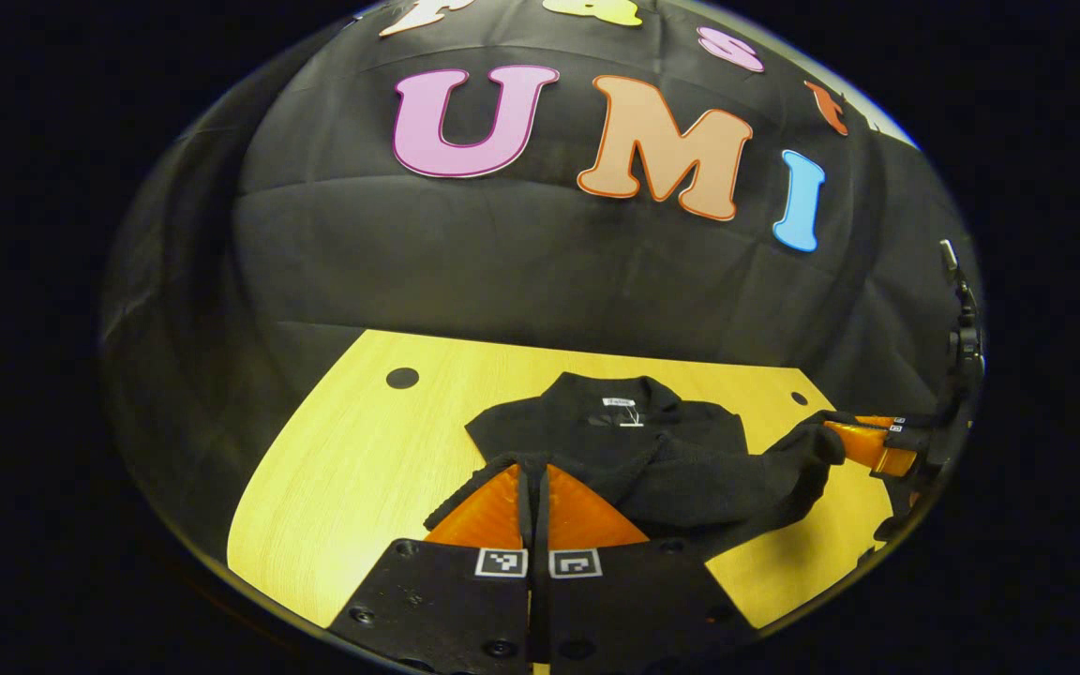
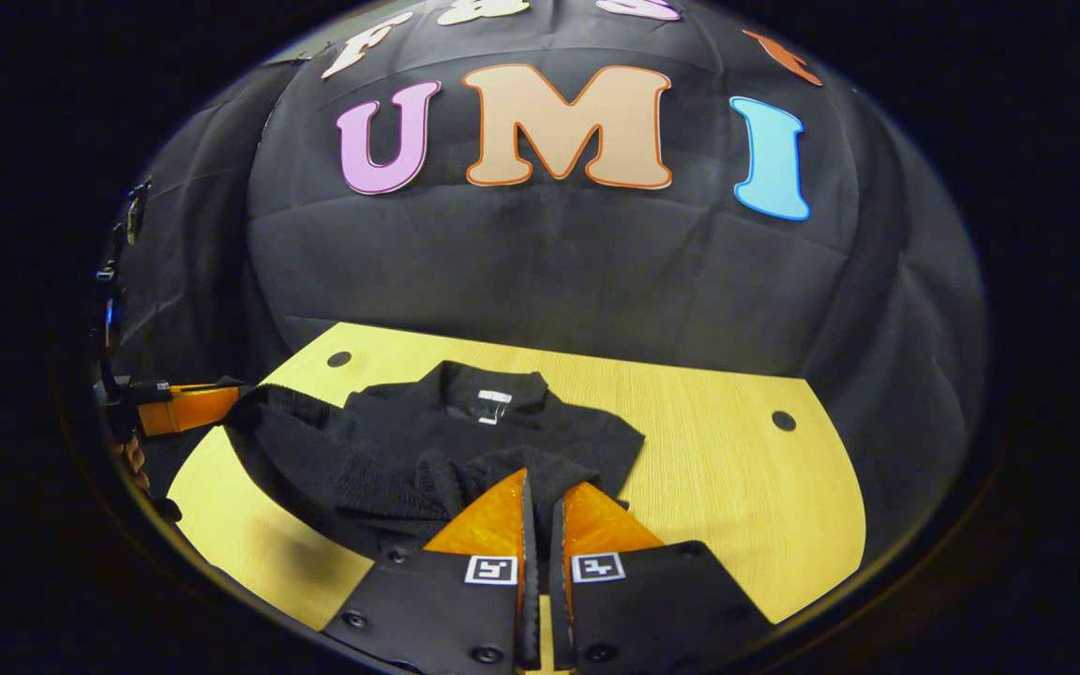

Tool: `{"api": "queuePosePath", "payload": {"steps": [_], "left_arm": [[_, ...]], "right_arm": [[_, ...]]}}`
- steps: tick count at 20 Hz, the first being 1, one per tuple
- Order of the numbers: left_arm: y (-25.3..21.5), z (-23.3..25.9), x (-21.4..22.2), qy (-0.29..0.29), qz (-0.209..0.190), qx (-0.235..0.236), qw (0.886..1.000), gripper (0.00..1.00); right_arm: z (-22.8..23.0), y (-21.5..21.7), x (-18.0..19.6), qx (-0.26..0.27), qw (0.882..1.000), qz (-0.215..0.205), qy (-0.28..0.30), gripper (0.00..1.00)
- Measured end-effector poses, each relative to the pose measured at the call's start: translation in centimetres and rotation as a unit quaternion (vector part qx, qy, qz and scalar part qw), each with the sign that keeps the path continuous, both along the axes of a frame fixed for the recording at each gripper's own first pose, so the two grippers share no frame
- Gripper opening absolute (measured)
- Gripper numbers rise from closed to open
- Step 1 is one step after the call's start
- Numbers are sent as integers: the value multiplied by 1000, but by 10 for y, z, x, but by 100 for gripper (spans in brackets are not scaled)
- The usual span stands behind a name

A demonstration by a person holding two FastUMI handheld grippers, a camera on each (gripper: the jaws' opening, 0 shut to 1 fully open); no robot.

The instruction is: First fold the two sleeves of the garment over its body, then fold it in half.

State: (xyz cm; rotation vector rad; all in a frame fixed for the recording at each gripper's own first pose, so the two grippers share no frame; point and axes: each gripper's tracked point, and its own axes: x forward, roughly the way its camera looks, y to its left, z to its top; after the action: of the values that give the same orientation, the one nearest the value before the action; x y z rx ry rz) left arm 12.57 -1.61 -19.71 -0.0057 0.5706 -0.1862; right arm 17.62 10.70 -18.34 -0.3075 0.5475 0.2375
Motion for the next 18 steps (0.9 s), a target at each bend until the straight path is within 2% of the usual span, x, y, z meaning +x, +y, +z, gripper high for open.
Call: {"api": "queuePosePath", "payload": {"steps": [2,3,4,7,8,10,18], "left_arm": [[-1,-1,16,-5,14,6,1000,0],[-3,-3,24,-5,21,9,1000,0],[-4,-4,33,-7,26,13,1000,0],[-7,-11,61,-10,39,18,999,0],[-7,-16,70,-10,44,19,999,0],[-9,-26,86,-3,53,18,998,0],[-11,-68,126,8,63,26,998,0]], "right_arm": [[0,2,23,-2,1000,9,-2,7],[1,4,35,0,1000,11,-3,4],[-1,5,46,4,1000,13,-1,7],[-9,8,82,19,1000,12,3,7],[-9,-6,101,23,1000,13,2,7],[-15,-5,121,26,1000,13,1,7],[-54,-4,164,34,999,3,24,7]]}}
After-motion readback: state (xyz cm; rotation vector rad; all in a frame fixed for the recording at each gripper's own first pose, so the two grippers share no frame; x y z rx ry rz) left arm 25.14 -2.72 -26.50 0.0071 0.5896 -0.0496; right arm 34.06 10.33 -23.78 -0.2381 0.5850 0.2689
